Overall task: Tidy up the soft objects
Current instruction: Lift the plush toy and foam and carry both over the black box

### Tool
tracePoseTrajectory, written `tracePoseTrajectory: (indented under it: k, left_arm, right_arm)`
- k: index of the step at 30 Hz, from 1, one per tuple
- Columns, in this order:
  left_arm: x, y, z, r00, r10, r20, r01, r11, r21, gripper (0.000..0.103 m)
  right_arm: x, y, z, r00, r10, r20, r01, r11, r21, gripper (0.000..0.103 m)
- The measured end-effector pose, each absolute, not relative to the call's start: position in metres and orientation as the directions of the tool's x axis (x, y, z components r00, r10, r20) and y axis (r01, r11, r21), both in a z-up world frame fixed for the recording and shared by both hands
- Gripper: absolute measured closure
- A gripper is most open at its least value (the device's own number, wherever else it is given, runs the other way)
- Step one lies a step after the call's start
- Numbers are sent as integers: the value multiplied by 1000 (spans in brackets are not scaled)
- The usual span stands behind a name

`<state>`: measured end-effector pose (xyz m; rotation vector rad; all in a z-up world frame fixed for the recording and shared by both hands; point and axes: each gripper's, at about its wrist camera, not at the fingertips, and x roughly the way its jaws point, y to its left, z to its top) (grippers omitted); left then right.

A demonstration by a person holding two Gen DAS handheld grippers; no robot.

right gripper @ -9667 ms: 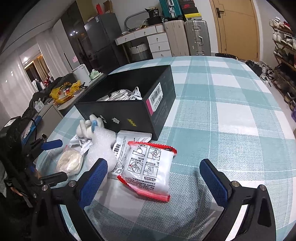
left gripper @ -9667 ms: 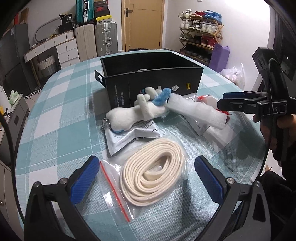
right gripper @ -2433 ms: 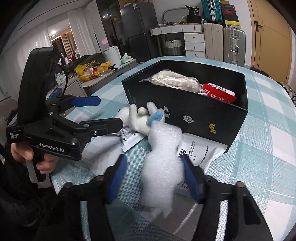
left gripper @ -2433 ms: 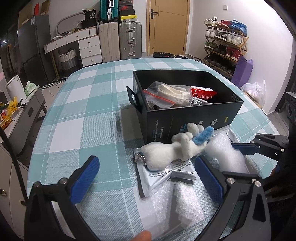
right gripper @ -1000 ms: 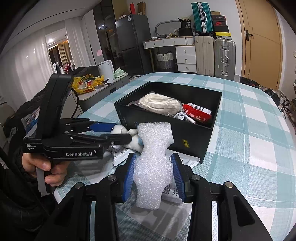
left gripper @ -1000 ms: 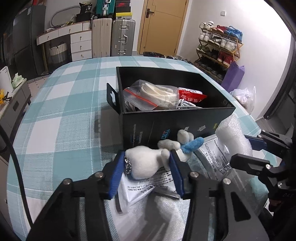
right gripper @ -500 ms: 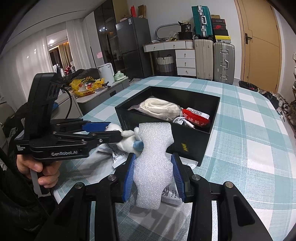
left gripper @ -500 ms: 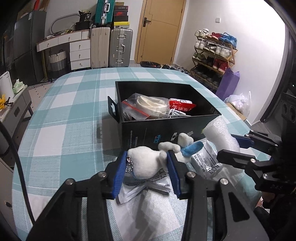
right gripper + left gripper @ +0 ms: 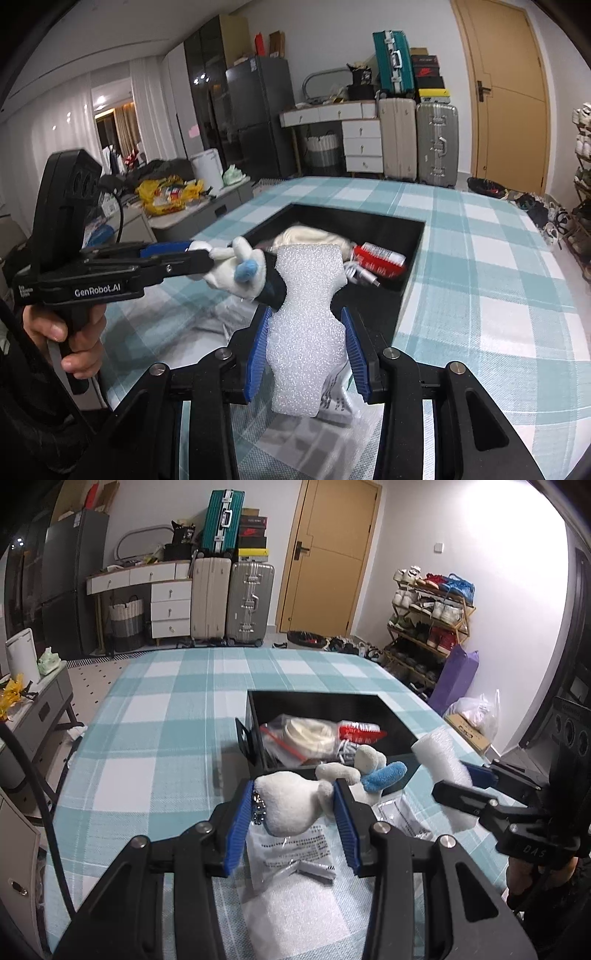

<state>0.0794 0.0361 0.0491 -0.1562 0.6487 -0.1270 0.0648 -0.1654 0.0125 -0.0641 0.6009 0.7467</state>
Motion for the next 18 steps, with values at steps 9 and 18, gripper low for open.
tracePoseTrajectory:
  k: [9, 18]
  left_arm:
    - [90, 30, 74, 819, -157, -552, 76, 983, -168, 61]
    - [114, 26, 85, 826, -152, -543, 79, 985, -155, 61]
  right_arm:
    - [82, -182, 45, 635, 613, -470, -606, 772, 189, 64]
    - [101, -179, 61, 642, 616, -456, -601, 774, 199, 64]
